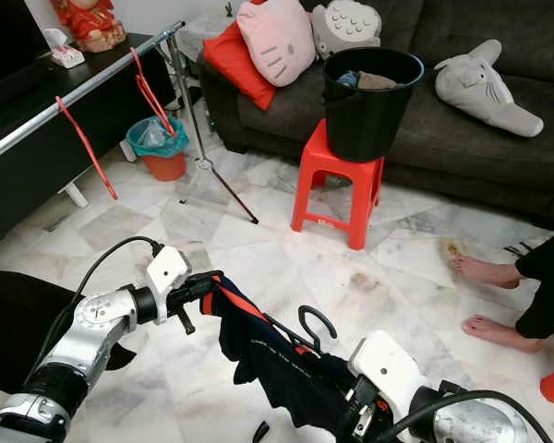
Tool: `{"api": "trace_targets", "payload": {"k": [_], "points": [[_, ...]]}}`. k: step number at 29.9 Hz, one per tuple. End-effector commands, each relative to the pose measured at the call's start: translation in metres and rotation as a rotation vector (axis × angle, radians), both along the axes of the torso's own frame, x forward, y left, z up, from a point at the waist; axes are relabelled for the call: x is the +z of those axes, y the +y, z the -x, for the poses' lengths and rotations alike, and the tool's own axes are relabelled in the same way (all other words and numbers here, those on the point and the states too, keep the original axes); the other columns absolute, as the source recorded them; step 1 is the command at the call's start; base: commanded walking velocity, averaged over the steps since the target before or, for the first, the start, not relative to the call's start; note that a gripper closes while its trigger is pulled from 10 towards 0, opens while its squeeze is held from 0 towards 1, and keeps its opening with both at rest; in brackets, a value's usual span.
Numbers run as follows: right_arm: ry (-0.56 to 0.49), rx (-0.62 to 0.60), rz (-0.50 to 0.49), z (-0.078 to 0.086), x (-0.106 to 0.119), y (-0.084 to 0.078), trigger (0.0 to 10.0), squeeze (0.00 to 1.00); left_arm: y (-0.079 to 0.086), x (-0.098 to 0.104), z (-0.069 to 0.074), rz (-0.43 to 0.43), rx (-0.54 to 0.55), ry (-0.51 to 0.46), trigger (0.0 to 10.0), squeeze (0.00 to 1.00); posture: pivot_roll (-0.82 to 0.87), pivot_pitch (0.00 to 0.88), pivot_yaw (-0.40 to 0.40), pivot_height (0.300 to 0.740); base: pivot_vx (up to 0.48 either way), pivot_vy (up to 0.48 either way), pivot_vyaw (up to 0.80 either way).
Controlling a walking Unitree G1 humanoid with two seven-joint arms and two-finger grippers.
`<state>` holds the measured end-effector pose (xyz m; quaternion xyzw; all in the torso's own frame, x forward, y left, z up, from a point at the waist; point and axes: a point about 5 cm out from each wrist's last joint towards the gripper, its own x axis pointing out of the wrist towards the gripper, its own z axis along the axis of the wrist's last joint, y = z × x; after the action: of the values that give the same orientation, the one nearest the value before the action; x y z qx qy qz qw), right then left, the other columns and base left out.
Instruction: Hang hanger
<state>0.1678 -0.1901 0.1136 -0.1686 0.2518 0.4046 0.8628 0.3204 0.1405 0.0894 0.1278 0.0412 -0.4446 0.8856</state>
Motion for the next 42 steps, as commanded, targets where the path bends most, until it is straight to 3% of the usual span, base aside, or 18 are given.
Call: {"api": "trace_targets", "payload": {"k": [1,2,3,4,5,16,24,35,42], "points": [[0.006,0.028,-0.008,0.005,0.004,0.003,10.0,0.04,0.008,0.002,-0.003,-0.013,0.039,-0.02,0.0,0.0,-0.09,0.08,0.085,0.74,0.0,0.0,0.0],[0.011,0.025,0.02,0.006,0.001,0.0,10.0,0.03,0.008,0.002,-0.002,-0.018,0.028,-0.019,0.0,0.0,-0.09,0.08,0.084,0.74,0.0,0.0,0.0],[0.013,0.006,0.061,0.004,-0.003,-0.006,10.0,0.04,0.007,0.002,0.0,-0.014,0.011,-0.012,1.8,0.0,-0.09,0.081,0.084,0.74,0.0,0.0,0.0],[0.015,-0.007,0.07,0.003,-0.005,-0.009,10.0,0.04,0.006,0.002,0.0,-0.012,0.007,-0.014,4.7,0.0,-0.09,0.081,0.084,0.74,0.0,0.0,0.0],[0.018,-0.016,0.075,0.003,-0.006,-0.011,10.0,0.04,0.006,0.003,0.0,-0.011,0.005,-0.016,10.0,0.0,-0.09,0.081,0.084,0.74,0.0,0.0,0.0],[0.035,-0.076,0.294,-0.007,-0.025,-0.045,10.0,0.03,0.008,0.009,0.001,0.008,-0.027,-0.022,10.0,0.0,-0.08,0.082,0.081,0.74,0.0,0.0,0.0],[0.117,-0.064,0.411,0.004,-0.042,-0.063,10.0,0.03,0.014,0.022,-0.005,0.078,0.038,-0.069,10.0,0.0,-0.08,0.083,0.078,0.74,0.0,0.0,0.0],[0.268,-0.005,0.391,0.028,-0.065,-0.062,10.0,0.02,0.014,0.056,-0.014,0.272,0.077,-0.125,10.0,0.0,-0.08,0.083,0.077,0.74,0.0,0.0,0.0],[0.281,0.021,0.362,0.03,-0.078,-0.05,10.0,0.02,0.0,0.066,-0.01,0.338,-0.017,-0.074,10.0,0.0,-0.08,0.082,0.079,0.74,0.0,0.0,0.0]]}}
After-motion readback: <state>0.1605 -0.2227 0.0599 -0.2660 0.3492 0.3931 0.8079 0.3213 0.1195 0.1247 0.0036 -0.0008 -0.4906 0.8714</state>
